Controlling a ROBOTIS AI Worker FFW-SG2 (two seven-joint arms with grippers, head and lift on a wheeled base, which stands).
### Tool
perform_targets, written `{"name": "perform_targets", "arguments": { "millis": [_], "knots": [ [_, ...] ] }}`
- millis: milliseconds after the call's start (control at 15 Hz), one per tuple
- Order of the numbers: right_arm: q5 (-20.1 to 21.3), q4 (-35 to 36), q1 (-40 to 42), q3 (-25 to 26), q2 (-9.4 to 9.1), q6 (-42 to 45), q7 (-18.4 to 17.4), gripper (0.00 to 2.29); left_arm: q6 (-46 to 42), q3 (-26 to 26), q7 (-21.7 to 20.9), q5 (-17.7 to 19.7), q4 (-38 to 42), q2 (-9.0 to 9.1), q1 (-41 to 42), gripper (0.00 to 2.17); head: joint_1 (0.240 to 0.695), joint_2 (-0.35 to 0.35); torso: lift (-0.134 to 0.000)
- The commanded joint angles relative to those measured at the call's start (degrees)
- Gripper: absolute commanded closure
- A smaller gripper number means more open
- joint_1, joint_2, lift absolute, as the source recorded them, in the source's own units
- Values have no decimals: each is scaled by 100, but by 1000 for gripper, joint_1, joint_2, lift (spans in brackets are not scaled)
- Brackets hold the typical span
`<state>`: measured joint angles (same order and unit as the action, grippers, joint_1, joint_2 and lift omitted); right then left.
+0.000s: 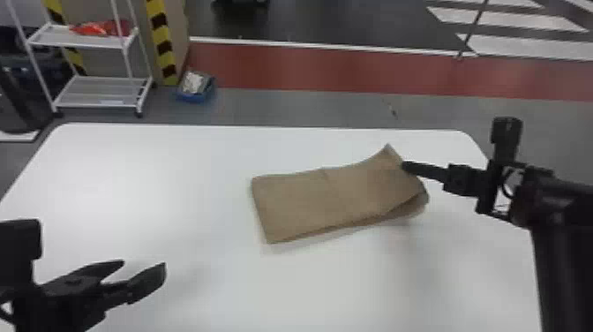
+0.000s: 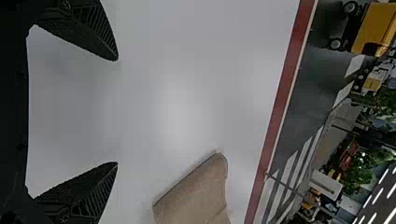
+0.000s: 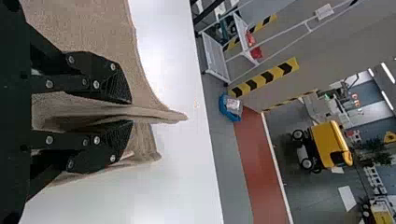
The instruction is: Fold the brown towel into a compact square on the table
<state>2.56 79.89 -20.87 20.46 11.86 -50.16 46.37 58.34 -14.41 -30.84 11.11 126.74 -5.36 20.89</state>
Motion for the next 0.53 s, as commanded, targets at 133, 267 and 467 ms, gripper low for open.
{"name": "perform_targets", "arguments": {
  "millis": [133,267,467],
  "knots": [
    [17,-35,48,116,1,-8,-164,16,-90,0,8,-3,-53,0,11,83,695,-139,-123],
    [17,-35,57,143,71,-131,-164,33,-90,-35,-1,-3,-62,-9,11,83,695,-147,-123],
    [184,-79,48,81,220,-218,-155,43,-108,-62,-28,14,-62,0,46,83,695,-155,-123]
  ]
}}
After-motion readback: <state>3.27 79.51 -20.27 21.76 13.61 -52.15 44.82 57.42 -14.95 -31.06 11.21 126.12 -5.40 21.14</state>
